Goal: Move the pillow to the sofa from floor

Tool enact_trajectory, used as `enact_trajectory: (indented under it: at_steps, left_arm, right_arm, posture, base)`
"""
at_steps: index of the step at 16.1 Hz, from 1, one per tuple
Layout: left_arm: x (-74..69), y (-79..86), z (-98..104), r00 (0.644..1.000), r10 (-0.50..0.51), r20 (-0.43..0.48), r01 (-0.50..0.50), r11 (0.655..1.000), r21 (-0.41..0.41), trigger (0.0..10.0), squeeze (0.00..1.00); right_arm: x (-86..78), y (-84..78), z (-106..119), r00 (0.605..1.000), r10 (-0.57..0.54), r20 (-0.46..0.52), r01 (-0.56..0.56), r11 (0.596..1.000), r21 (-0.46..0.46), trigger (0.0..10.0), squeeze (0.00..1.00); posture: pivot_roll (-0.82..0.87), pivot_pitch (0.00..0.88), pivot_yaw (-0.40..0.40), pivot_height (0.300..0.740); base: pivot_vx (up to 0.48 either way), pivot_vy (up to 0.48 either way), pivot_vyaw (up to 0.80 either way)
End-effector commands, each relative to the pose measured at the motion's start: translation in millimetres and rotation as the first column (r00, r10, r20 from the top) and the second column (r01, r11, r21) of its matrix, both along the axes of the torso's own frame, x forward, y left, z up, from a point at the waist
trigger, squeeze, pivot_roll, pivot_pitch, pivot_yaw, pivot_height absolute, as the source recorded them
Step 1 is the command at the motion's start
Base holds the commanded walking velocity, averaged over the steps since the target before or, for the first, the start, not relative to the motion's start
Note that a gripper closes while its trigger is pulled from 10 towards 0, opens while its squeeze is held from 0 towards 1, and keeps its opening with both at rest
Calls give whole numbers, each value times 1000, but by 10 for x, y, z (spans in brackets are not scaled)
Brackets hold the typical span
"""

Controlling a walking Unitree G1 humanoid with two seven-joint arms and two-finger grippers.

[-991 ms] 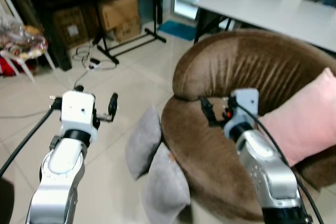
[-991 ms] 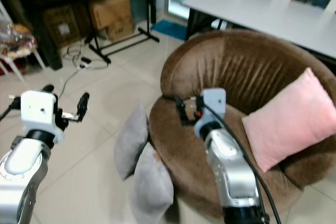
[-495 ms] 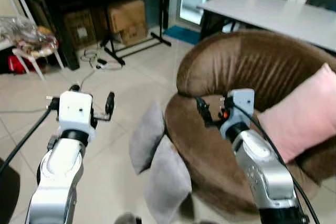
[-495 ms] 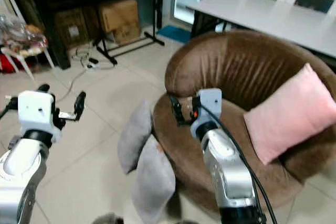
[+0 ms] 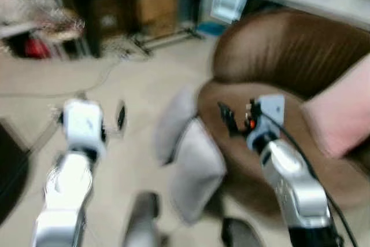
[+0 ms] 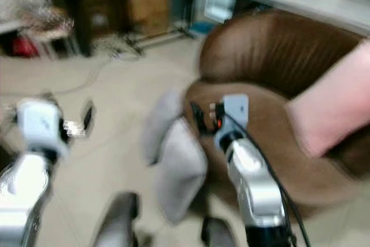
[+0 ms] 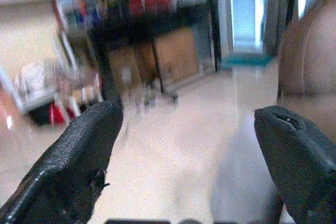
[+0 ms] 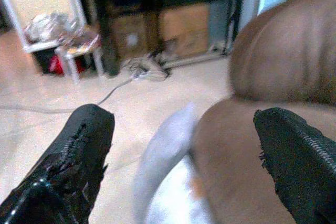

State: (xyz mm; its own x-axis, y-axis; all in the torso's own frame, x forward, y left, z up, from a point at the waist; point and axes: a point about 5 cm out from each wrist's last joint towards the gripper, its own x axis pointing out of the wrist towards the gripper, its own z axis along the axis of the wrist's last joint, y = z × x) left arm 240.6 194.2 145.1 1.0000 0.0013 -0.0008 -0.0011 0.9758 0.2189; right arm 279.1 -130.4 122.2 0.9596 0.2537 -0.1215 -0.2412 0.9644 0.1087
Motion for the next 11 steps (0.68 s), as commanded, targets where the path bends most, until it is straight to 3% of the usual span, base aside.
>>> enact_trajectory:
  at_steps: [1,5,11]
  left_arm:
    - [45,-13,132,998,-14,53,14,1000,6,10000,651]
    - [45,-18,131,998,-19,53,19,1000,0,10000,667]
    - [40,27,111,999,-9,48,9,1000,-1,10000,675]
  right_arm:
    - [19,35,75,999,11,32,-11,1000,1,10000,0]
    - [16,32,70,1000,7,30,-7,1000,-2,10000,0]
    - [32,-6,48,999,-38,35,39,999,-27,10000,0]
  posture:
    - [15,0,-20,600]
    - [15,0,-20,600]
    - [14,0,-21,600]
  base:
    - [0,0,0]
    - [60,0,0]
    - [280,0,0]
